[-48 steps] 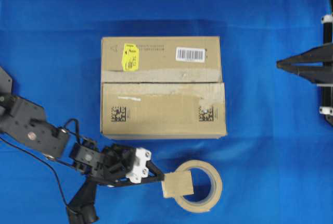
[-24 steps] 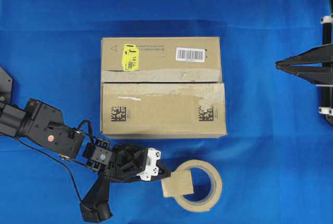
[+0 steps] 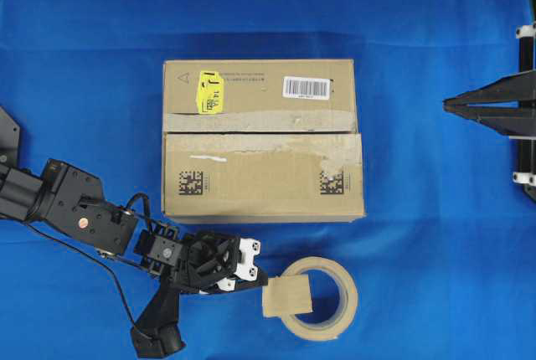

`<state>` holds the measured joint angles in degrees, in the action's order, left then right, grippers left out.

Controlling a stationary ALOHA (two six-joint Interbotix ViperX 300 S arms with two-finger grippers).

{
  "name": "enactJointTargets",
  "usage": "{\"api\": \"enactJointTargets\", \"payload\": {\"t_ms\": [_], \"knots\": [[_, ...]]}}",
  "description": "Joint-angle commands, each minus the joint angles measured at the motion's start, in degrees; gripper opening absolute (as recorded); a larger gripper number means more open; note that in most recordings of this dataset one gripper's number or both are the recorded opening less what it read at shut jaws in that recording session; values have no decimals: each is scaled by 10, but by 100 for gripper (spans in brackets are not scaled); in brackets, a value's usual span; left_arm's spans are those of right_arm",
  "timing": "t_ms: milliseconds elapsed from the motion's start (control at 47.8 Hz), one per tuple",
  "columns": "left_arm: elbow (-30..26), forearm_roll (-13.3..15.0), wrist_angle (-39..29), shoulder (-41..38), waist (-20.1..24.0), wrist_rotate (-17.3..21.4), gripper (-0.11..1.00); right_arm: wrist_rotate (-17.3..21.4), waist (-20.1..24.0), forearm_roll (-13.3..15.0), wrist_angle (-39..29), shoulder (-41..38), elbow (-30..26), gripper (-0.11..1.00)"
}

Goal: Apply tape along the seams of the closed cardboard box to seal it securely.
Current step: 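Grasp the pre-cut tape strip on the roll and peel it off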

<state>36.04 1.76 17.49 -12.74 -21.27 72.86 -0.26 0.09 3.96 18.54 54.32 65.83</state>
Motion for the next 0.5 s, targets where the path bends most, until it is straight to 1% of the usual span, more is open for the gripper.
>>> {"api": "enactJointTargets", "payload": {"t_ms": [0, 209, 376, 481], "knots": [[-11, 1, 6, 12, 0, -5, 0, 3, 1, 1, -4, -3, -15, 0], [-9, 2, 4, 37, 0, -7, 0, 4, 1, 2, -11, -3, -14, 0], [-6, 1, -8, 88, 2, -2, 0, 4, 1, 1, -11, -3, -14, 0], [-5, -1, -31, 127, 11, 2, 0, 4, 1, 1, -11, -4, -14, 0]]}}
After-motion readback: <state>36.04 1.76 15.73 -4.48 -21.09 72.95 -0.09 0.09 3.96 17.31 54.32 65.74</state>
